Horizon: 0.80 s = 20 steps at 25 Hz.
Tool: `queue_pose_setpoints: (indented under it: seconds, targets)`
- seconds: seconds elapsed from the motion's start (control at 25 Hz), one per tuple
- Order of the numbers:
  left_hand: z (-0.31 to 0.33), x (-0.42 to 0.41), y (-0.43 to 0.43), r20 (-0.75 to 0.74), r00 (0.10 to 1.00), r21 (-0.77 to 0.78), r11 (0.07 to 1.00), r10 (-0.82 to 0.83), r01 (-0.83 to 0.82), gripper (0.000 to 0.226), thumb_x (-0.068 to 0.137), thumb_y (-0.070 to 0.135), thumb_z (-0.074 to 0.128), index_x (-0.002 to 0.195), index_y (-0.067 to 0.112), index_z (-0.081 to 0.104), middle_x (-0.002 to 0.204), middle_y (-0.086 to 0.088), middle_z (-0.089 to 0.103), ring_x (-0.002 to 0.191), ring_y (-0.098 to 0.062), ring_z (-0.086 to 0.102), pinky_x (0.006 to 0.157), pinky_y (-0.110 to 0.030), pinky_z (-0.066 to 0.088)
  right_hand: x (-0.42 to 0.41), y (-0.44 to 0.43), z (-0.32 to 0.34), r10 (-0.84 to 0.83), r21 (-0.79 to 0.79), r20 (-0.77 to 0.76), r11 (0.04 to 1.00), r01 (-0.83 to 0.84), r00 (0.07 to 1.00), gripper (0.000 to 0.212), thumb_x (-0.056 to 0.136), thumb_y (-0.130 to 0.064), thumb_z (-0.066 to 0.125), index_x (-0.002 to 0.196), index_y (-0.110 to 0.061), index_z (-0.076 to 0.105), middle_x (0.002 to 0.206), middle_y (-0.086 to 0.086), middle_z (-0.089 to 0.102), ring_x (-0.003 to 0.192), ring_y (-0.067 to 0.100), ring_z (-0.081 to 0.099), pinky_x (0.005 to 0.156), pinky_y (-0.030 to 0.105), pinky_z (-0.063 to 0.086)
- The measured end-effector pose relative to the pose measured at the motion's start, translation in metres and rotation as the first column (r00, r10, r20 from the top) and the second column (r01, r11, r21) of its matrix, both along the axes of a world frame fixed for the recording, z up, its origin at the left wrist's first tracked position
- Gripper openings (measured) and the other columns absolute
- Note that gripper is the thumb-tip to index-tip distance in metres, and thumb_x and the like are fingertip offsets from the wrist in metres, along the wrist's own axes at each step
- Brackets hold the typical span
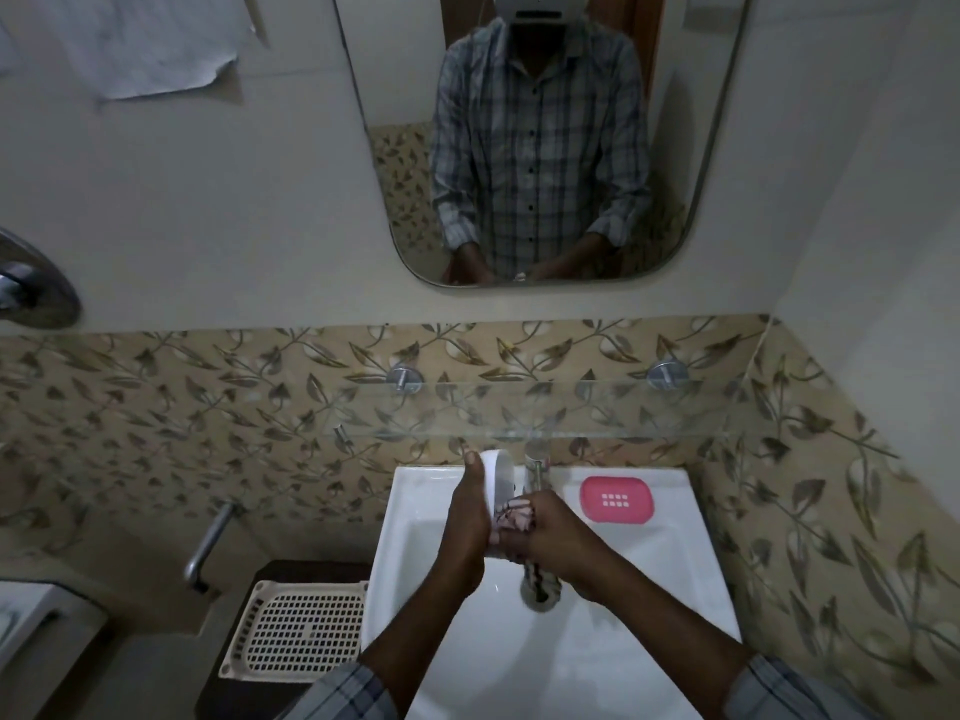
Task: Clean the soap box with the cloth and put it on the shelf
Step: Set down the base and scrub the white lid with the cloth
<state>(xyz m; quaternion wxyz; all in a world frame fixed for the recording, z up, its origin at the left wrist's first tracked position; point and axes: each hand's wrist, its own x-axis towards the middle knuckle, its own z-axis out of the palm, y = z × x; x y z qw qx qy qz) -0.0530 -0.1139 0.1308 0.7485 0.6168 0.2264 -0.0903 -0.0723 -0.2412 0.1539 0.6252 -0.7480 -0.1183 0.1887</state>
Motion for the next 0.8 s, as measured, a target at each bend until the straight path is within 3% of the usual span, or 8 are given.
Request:
queue_pose_setpoints:
  seconds: [0.08, 0.16, 0.24, 0.32, 0.44, 0.52, 0.64, 0.8]
  targets:
    - [-0.013, -0.012, 0.000, 0.155, 0.986, 0.008, 0.998, -0.060, 0.060, 0.073, 0.087, 0.074, 0.035, 0.135, 0.023, 0.058, 0.121, -0.008, 0.072, 0.092, -0.008, 0.074, 0.066, -0.022, 0.060, 0.003, -0.003, 0.005, -0.114, 0.319, -0.380, 0.915, 0.245, 0.918, 0.011, 0.090, 0.000, 0.065, 0.098, 0.005, 0.071, 0.092, 0.022, 0.076, 0.081, 0.030, 0.074, 0.073, 0.036, 0.060]
    - [-0.019, -0.017, 0.005, 0.127, 0.991, -0.077, 0.996, -0.042, 0.052, 0.083, 0.088, 0.075, 0.029, 0.137, 0.015, 0.056, 0.118, -0.012, 0.073, 0.097, -0.016, 0.075, 0.072, -0.029, 0.062, 0.010, -0.007, 0.013, -0.091, 0.435, -0.505, 0.832, 0.344, 0.858, 0.023, 0.088, 0.009, 0.058, 0.106, 0.001, 0.071, 0.097, 0.020, 0.076, 0.087, 0.031, 0.074, 0.075, 0.040, 0.062]
    - [-0.020, -0.018, 0.013, 0.008, 1.000, -0.254, 0.967, 0.008, -0.006, 0.089, 0.088, 0.078, 0.024, 0.135, 0.011, 0.058, 0.123, -0.018, 0.070, 0.111, -0.033, 0.069, 0.093, -0.051, 0.056, 0.017, -0.010, 0.021, -0.149, 0.325, -0.383, 0.902, 0.284, 0.912, 0.035, 0.084, 0.013, 0.057, 0.112, -0.004, 0.068, 0.106, 0.016, 0.075, 0.097, 0.030, 0.072, 0.084, 0.046, 0.060]
    - [-0.019, -0.017, 0.023, -0.007, 0.998, -0.413, 0.909, 0.055, -0.053, 0.094, 0.085, 0.080, 0.028, 0.140, 0.008, 0.052, 0.137, -0.024, 0.059, 0.127, -0.041, 0.055, 0.113, -0.059, 0.037, 0.016, -0.011, 0.026, -0.322, -0.013, -0.079, 0.947, 0.322, 0.944, 0.034, 0.085, 0.002, 0.065, 0.116, -0.011, 0.064, 0.111, 0.007, 0.071, 0.098, 0.021, 0.069, 0.083, 0.035, 0.057]
    - [-0.020, -0.016, 0.021, -0.001, 0.990, -0.405, 0.905, 0.139, -0.128, 0.096, 0.087, 0.079, 0.032, 0.142, 0.002, 0.049, 0.138, -0.025, 0.057, 0.124, -0.037, 0.056, 0.115, -0.059, 0.034, 0.005, 0.007, 0.024, -0.289, -0.349, 0.600, 0.745, 0.569, 0.746, 0.026, 0.088, -0.003, 0.065, 0.112, -0.011, 0.065, 0.105, 0.004, 0.055, 0.090, 0.021, 0.060, 0.070, 0.026, 0.049]
    - [-0.020, -0.019, 0.012, -0.038, 0.988, -0.320, 0.934, 0.152, -0.156, 0.088, 0.089, 0.076, 0.031, 0.138, 0.006, 0.054, 0.130, -0.018, 0.065, 0.118, -0.033, 0.063, 0.107, -0.050, 0.047, -0.005, 0.032, 0.016, -0.279, -0.347, 0.608, 0.749, 0.565, 0.744, 0.024, 0.092, -0.008, 0.063, 0.115, -0.011, 0.066, 0.107, 0.007, 0.065, 0.097, 0.025, 0.065, 0.079, 0.034, 0.055]
    - [-0.026, -0.024, 0.004, -0.061, 0.985, -0.227, 0.959, 0.162, -0.172, 0.087, 0.078, 0.078, 0.036, 0.124, 0.011, 0.066, 0.112, -0.013, 0.076, 0.102, -0.027, 0.074, 0.079, -0.035, 0.060, -0.010, 0.050, -0.001, -0.368, -0.225, 0.391, 0.850, 0.476, 0.844, 0.020, 0.096, -0.019, 0.060, 0.109, -0.010, 0.073, 0.101, 0.006, 0.076, 0.094, 0.019, 0.070, 0.082, 0.033, 0.055]
    - [-0.031, -0.024, 0.003, -0.072, 0.989, -0.210, 0.968, 0.127, -0.139, 0.088, 0.074, 0.079, 0.040, 0.123, 0.011, 0.068, 0.109, -0.013, 0.077, 0.102, -0.030, 0.073, 0.084, -0.042, 0.061, 0.000, 0.044, -0.015, -0.392, -0.204, 0.310, 0.862, 0.463, 0.866, 0.026, 0.095, -0.017, 0.061, 0.117, -0.015, 0.073, 0.110, 0.002, 0.076, 0.103, 0.017, 0.069, 0.091, 0.033, 0.054]
